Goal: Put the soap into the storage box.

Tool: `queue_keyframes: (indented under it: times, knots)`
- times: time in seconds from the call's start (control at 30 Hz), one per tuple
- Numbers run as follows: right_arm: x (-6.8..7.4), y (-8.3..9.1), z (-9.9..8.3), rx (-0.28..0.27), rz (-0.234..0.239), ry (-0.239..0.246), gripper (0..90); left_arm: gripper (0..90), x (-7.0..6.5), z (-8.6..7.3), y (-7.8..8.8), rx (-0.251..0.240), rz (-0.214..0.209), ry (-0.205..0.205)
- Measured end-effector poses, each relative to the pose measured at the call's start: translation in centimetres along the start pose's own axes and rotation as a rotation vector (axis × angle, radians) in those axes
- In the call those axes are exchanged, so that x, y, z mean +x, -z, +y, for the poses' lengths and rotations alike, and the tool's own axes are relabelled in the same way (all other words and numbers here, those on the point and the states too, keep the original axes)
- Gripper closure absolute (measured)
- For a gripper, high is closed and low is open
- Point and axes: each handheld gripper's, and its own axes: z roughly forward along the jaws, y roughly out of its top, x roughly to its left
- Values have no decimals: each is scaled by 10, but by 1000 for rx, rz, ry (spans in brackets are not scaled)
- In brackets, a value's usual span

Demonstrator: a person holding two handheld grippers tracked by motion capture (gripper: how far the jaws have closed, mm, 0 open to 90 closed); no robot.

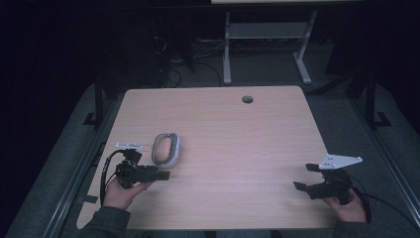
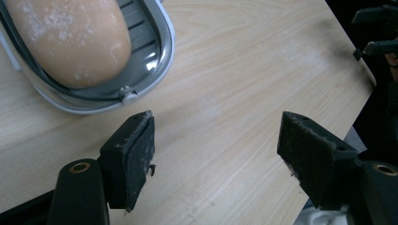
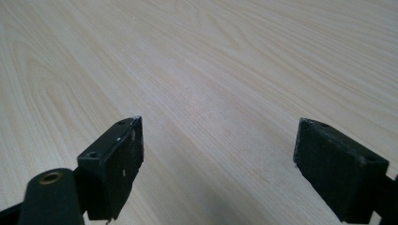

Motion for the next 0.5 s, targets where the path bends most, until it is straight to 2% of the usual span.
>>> queue_keyframes:
  times: [0.27,0.5]
  knots:
    - [1,0,0,-1,1,-7,158,266,1,-10,-5,10,-8,-12]
    - [1,0,-1,0,1,-8,158,266,3,-22,-5,-5,-15,-18]
